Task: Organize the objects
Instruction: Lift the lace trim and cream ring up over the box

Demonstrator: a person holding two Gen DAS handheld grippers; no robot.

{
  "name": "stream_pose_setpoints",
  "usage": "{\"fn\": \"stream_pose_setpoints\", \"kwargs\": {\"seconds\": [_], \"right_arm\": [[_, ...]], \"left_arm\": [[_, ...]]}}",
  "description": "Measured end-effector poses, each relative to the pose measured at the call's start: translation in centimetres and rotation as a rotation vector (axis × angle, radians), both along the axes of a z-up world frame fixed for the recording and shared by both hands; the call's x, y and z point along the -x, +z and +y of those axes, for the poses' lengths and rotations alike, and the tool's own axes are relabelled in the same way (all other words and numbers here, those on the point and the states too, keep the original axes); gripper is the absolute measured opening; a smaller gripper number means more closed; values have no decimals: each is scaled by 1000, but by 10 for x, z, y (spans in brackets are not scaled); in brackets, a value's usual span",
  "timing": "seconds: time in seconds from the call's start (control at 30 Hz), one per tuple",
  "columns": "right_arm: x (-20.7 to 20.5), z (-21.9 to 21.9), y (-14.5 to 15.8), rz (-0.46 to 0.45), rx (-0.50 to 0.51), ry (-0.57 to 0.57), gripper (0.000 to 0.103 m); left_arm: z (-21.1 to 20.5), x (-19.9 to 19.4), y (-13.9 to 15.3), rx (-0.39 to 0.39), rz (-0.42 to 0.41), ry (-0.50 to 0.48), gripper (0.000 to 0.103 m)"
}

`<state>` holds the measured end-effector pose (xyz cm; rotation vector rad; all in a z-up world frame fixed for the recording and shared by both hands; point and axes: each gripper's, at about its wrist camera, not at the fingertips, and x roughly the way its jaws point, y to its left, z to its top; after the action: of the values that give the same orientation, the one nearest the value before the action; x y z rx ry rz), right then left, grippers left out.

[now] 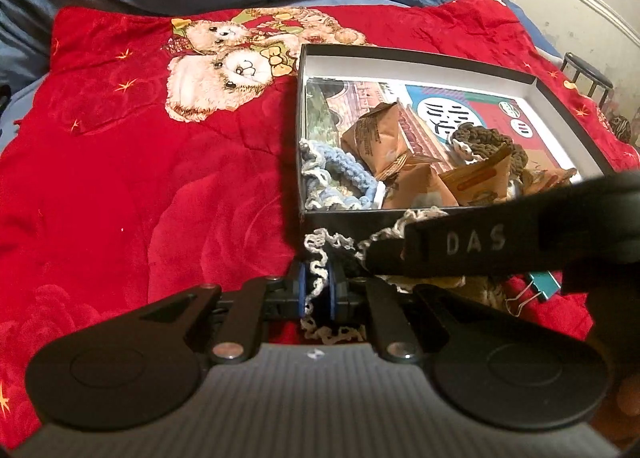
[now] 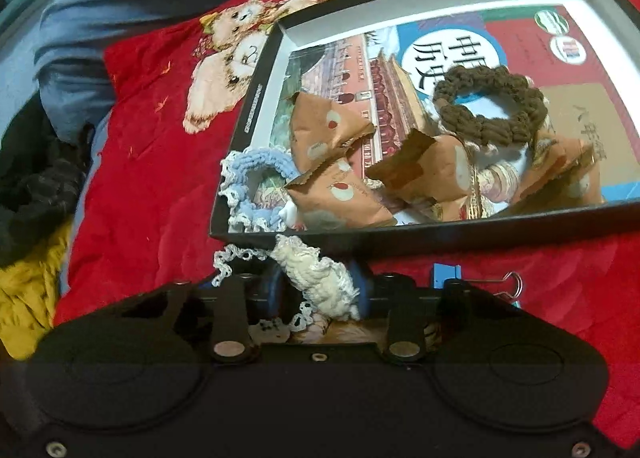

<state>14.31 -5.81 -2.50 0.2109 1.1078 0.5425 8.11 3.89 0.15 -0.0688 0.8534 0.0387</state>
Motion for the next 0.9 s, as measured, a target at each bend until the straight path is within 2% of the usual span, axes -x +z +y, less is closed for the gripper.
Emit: {"fn": "stream_pose_setpoints", "kwargs": {"seconds": [0.2,0.37,0.5,0.7,0.9], "right_arm": [[2,1,8,-14,21,14,18],[5,2,19,-26,11,19,15],[9,-1,31,-39,-45,27,14],[21,-6,57,-105,-126,82,14],[18,-24,70,-116,-196,42,14]], "left_arm": [[3,0,1,17,-3,-5,13],[13,-1,2,98,5,21,13],[20,0,4,148,4,32,12],[21,17,21,159,-97,-21,12],[26,25,33,212,-172,-31,12]]}}
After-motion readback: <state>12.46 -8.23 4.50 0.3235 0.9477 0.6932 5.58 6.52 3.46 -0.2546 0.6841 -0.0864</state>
